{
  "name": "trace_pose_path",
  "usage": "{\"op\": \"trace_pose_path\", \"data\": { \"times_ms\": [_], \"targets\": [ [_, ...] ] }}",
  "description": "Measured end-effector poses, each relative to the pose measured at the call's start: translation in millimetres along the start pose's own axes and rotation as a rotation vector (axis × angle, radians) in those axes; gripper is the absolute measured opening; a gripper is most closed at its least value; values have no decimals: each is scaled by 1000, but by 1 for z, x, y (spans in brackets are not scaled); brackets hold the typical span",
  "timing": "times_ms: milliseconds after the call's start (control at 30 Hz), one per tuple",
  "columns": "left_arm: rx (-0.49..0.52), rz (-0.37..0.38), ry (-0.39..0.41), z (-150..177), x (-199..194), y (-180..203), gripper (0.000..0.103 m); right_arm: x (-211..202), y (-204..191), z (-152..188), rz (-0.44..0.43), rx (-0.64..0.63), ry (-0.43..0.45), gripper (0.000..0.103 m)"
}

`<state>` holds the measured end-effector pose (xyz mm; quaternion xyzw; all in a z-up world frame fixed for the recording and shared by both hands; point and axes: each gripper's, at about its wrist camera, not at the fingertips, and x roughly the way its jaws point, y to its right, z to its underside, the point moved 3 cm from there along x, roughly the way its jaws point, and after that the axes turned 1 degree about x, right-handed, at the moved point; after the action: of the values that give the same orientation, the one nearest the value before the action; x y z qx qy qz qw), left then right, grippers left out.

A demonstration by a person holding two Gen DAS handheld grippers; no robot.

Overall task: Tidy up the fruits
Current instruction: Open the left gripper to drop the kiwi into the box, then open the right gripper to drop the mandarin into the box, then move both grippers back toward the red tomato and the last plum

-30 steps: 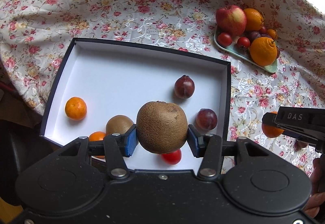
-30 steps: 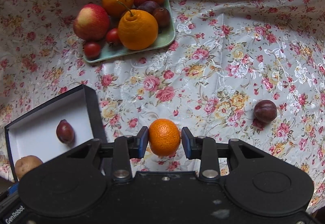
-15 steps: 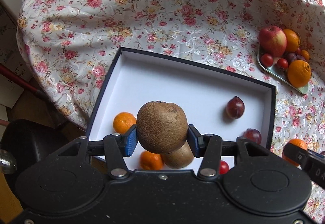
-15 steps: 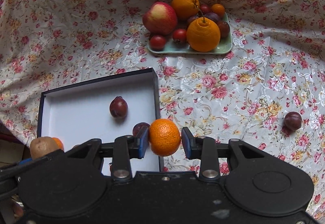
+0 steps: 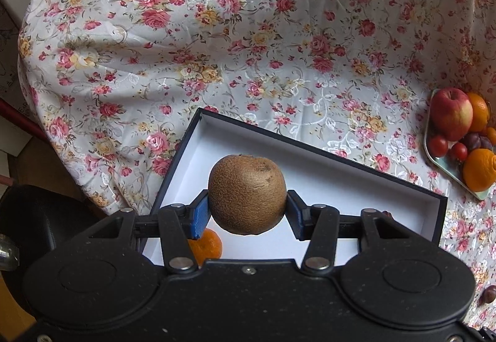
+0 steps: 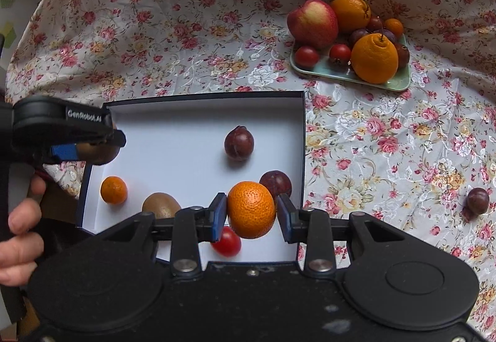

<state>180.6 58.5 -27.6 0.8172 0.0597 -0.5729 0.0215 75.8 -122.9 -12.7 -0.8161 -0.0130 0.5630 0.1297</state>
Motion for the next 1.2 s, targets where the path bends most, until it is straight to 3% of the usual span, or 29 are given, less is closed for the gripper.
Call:
{"op": "trace_pose_path", "data": {
  "times_ms": [267,700,1200],
  "targets": [
    [-83,28,-40,-1,9,-11,57,6,-11,-3,-10,-22,3,36],
    [-27,34,23,1,-14,-8,56,27,-26,-13,18,-7,-24,38],
    [-68,94,-46,47,-18,-23,56,35,-28,-13,8,6,-51,37]
  ]
}}
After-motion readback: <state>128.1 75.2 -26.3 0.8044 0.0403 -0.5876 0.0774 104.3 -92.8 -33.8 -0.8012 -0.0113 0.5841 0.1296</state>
